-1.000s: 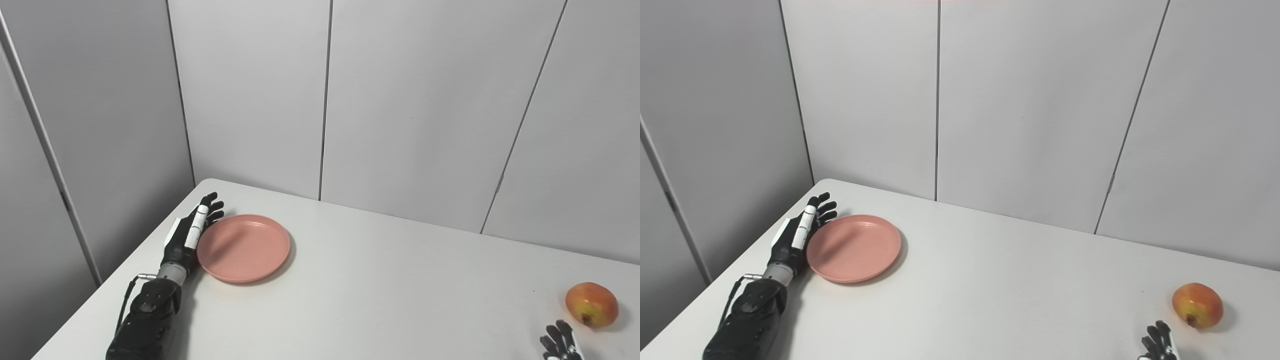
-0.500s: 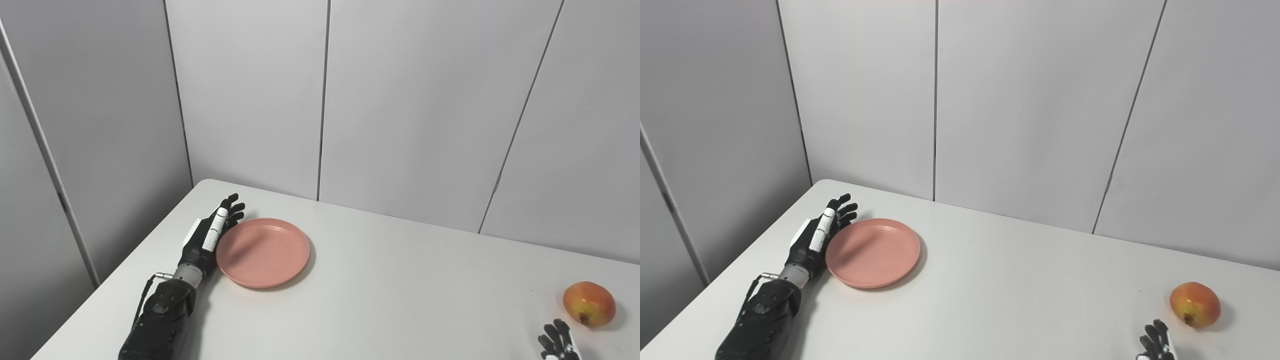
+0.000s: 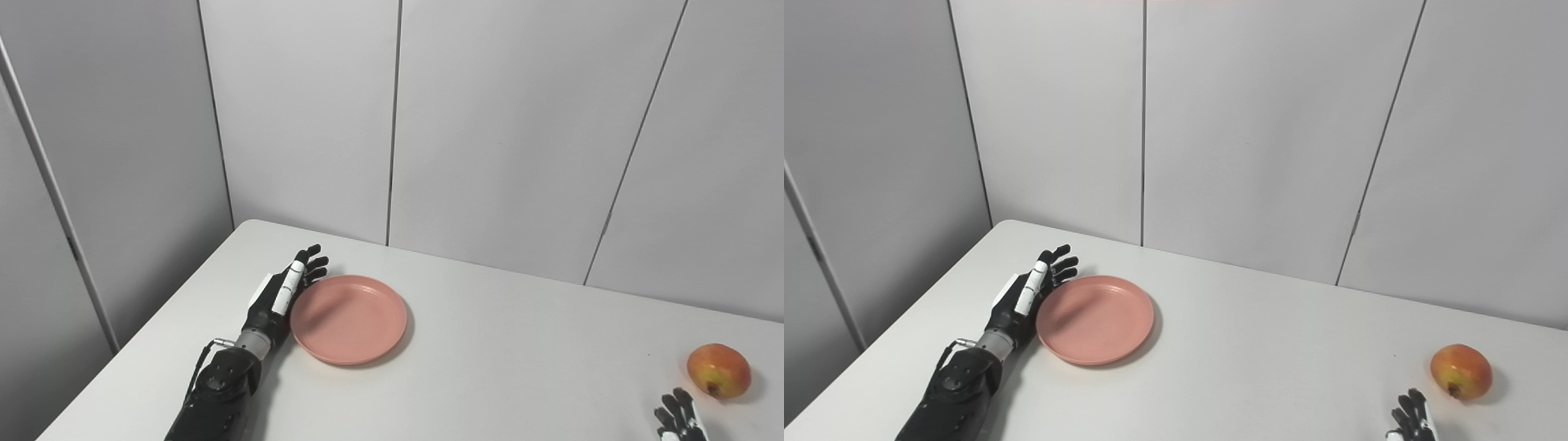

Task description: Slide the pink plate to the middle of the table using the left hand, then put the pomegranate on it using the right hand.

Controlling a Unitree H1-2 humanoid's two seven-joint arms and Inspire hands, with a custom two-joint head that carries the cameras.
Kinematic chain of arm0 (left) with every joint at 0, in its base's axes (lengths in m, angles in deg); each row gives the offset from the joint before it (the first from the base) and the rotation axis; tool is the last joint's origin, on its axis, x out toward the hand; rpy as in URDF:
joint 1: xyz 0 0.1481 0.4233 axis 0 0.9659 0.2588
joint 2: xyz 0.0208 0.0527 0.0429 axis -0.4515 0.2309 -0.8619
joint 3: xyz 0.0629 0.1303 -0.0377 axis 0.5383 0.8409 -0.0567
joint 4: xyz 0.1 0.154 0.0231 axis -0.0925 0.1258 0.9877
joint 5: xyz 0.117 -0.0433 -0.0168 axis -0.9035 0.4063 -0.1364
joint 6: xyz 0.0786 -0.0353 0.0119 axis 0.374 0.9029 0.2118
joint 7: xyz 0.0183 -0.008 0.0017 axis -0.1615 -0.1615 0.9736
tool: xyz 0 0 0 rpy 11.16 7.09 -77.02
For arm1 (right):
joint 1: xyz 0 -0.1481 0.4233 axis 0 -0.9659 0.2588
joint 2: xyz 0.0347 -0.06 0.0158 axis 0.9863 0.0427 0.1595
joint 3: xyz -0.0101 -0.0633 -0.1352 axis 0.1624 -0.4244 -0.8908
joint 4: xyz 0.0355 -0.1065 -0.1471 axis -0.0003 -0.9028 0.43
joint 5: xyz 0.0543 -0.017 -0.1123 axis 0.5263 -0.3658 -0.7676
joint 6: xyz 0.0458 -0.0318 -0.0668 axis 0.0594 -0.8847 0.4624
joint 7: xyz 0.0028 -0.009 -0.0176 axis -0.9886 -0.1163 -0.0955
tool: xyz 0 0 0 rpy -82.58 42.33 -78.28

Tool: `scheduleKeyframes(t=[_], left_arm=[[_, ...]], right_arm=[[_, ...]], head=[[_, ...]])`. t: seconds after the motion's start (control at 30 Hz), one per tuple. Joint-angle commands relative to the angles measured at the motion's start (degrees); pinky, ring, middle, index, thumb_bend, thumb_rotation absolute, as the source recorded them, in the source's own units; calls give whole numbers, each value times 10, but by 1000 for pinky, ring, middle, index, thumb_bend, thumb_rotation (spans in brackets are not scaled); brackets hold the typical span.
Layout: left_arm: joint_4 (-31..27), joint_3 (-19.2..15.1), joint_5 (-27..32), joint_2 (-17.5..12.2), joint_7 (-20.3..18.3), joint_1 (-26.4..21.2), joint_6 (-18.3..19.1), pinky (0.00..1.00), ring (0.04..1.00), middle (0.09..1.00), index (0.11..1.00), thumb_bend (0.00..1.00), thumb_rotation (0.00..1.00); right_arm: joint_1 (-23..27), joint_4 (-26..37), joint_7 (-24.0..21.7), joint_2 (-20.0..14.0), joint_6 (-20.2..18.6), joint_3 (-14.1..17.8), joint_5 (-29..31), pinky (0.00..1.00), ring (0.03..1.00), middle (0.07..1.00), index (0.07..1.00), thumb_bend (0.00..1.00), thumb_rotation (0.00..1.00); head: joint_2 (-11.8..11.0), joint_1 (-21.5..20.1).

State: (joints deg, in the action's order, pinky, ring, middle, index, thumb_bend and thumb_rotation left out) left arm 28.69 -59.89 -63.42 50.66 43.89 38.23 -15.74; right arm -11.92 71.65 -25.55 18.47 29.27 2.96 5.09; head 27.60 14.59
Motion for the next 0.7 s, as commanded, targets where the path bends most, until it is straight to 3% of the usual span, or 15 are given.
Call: scheduleKeyframes(t=[0.0, 0.43, 0.67], left_arm=[[-23, 2, -3, -6, -2, -19, 0, 914, 899, 896, 898, 728, 1000], [-49, 24, -9, 3, -8, -11, 21, 938, 907, 908, 913, 714, 1000], [-67, 38, -11, 9, -16, -4, 22, 904, 900, 903, 914, 715, 1000]], right_arm=[[6, -13, 4, 3, 22, 0, 2, 989, 963, 974, 996, 457, 859], [2, -7, 9, 7, 21, 0, -5, 983, 952, 963, 988, 484, 848], [0, -4, 10, 12, 21, -2, -12, 987, 948, 958, 982, 481, 851]], head=[[0, -1], [5, -19], [10, -40]])
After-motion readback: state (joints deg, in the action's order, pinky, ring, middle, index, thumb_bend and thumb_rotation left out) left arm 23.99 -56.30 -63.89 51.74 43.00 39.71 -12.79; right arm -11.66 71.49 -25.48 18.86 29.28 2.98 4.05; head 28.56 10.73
